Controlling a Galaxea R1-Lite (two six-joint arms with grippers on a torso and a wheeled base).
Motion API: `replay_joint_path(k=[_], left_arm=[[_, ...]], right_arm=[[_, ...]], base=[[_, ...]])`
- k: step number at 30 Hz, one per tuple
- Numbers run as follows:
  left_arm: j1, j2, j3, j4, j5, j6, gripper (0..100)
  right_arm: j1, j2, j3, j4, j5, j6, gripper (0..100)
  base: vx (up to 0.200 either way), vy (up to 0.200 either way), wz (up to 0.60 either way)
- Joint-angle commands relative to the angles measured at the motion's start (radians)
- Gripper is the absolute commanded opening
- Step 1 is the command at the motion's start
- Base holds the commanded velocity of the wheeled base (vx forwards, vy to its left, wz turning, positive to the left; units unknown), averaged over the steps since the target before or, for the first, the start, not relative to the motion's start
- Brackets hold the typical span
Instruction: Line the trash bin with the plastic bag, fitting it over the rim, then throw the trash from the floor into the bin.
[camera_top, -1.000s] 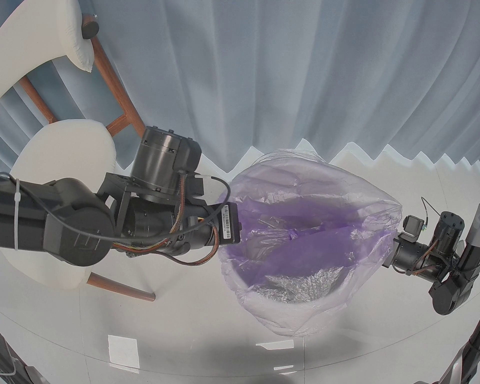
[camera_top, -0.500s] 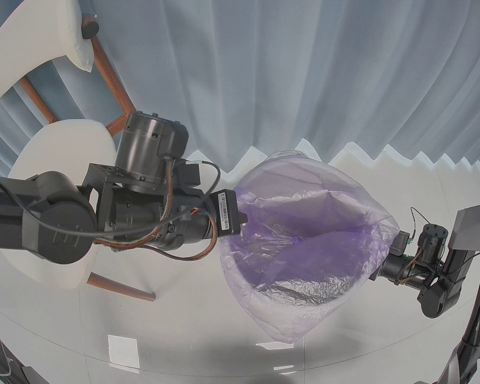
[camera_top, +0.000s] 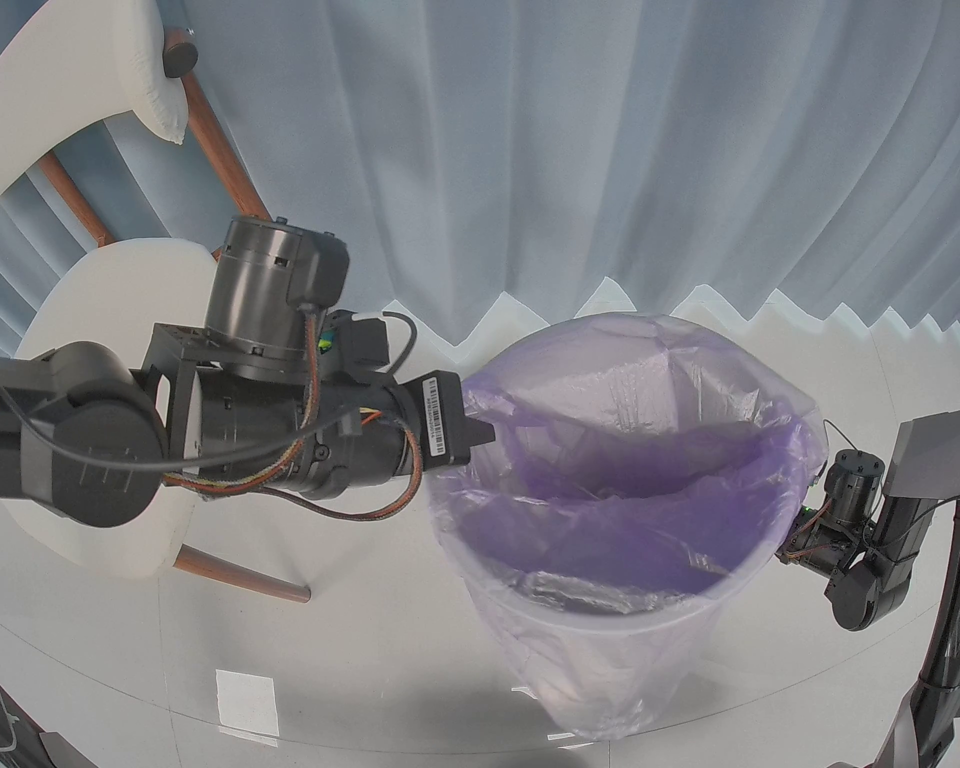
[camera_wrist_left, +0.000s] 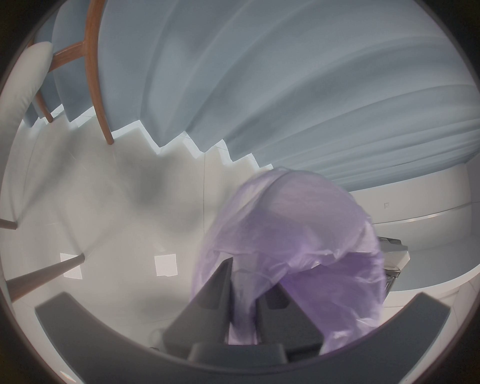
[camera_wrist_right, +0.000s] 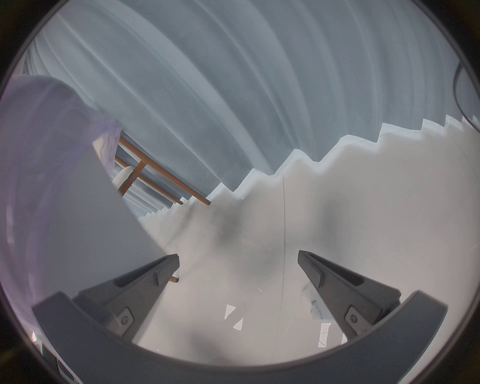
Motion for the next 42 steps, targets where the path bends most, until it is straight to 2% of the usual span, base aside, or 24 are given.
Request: replay_joint_path(k=[1,3,4,5,6,9,13,18,20,23,32,42], left_arm=[[0.029,-0.001,0.031,-0.01,0.016,0.033,0],[0.031,-0.001,0.049,-0.018,0.016,0.036,0],[0.031,-0.001,0.049,-0.018,0.016,0.036,0],[0.031,0.003,0.069,-0.038,0.016,0.044,0],[0.031,0.006,0.075,-0.049,0.017,0.051,0],[0.038,0.038,0.095,-0.099,0.028,0.097,0],[0.06,0.137,0.089,-0.174,0.166,0.157,0],[0.087,0.285,0.072,-0.306,0.264,0.162,0],[0.091,0.345,0.051,-0.351,0.298,0.16,0],[0.097,0.428,-0.009,-0.404,0.338,0.152,0],[0.156,0.64,-0.213,-0.477,0.392,0.149,0],[0.183,0.756,-0.282,-0.526,0.402,0.123,0]], right_arm=[[-0.041,-0.072,0.036,-0.018,0.015,0.024,100],[-0.045,-0.126,0.078,-0.018,0.066,0.057,100],[-0.045,-0.126,0.078,-0.018,0.066,0.057,100],[-0.064,-0.196,0.145,-0.017,0.129,0.111,100],[-0.073,-0.213,0.165,-0.017,0.148,0.128,100],[-0.11,-0.213,0.188,-0.017,0.159,0.131,100],[-0.186,-0.199,0.187,-0.017,0.125,0.119,100],[-0.239,-0.175,0.176,-0.017,-0.048,0.094,100],[-0.257,-0.169,0.168,-0.017,-0.077,0.07,100],[-0.278,-0.172,0.173,-0.017,-0.079,0.047,100],[-0.274,-0.176,0.174,-0.017,-0.082,0.001,100],[-0.272,-0.169,0.176,-0.017,-0.082,-0.018,100]], base=[[0.0,0.0,0.0],[0.0,0.0,0.0],[0.0,0.0,0.0],[0.0,0.0,0.0],[0.0,0.0,0.0],[0.0,0.0,0.0],[0.0,0.0,0.0],[0.0,0.0,0.0],[0.0,0.0,0.0],[0.0,0.0,0.0],[0.0,0.0,0.0],[0.0,0.0,0.0]])
